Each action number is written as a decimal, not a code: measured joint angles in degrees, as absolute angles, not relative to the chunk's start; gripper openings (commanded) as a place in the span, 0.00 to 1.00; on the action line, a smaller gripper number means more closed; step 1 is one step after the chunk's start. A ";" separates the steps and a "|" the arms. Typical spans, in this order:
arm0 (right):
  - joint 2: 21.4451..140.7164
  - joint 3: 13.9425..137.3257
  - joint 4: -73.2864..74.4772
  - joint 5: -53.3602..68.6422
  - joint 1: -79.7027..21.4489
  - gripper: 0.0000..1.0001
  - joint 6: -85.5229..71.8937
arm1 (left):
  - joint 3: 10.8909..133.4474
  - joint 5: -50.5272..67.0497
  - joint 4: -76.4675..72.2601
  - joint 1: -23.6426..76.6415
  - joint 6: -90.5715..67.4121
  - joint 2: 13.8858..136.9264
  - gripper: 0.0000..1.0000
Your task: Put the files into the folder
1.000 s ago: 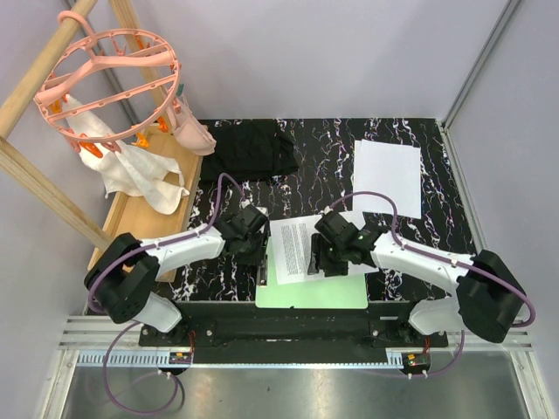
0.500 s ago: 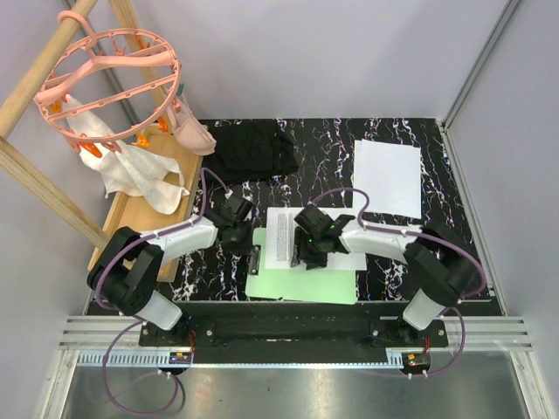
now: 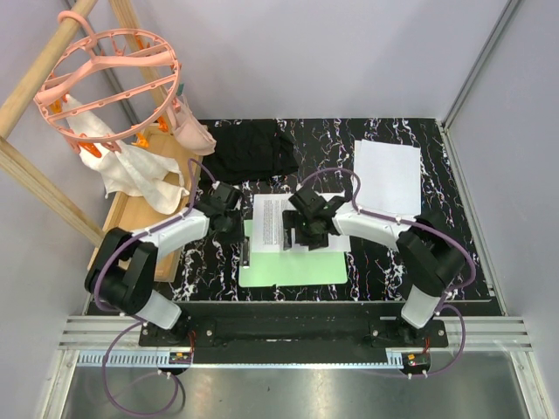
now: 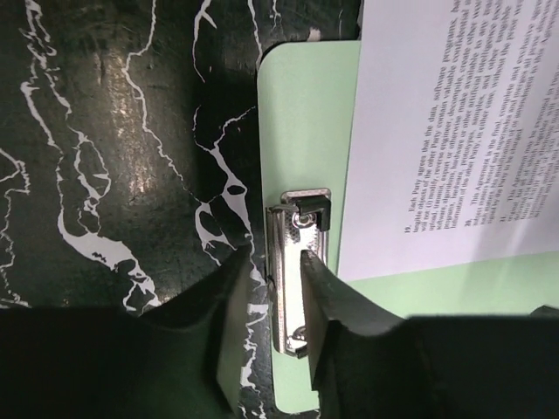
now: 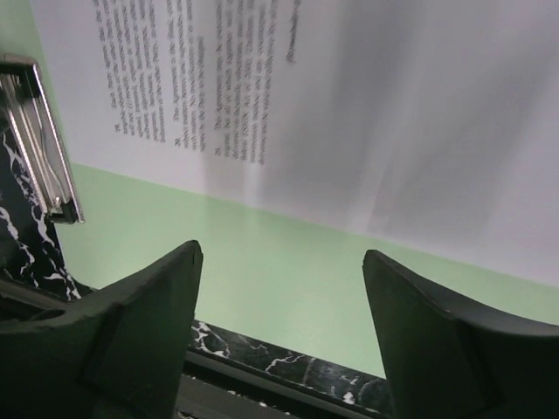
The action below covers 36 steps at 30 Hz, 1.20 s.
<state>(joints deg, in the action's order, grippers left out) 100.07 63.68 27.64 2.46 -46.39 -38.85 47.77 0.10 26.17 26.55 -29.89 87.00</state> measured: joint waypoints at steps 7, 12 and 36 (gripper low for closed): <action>105.75 77.84 31.11 -3.07 -38.54 0.94 -29.15 | 48.60 1.06 27.79 26.87 -29.47 78.96 0.37; 120.20 97.38 32.27 -7.31 -34.96 0.89 -24.99 | 46.04 4.75 25.96 31.53 -31.62 71.33 0.35; 134.10 109.27 35.92 -11.44 -35.09 0.83 -19.92 | 37.58 8.73 7.38 51.86 -48.10 83.66 0.33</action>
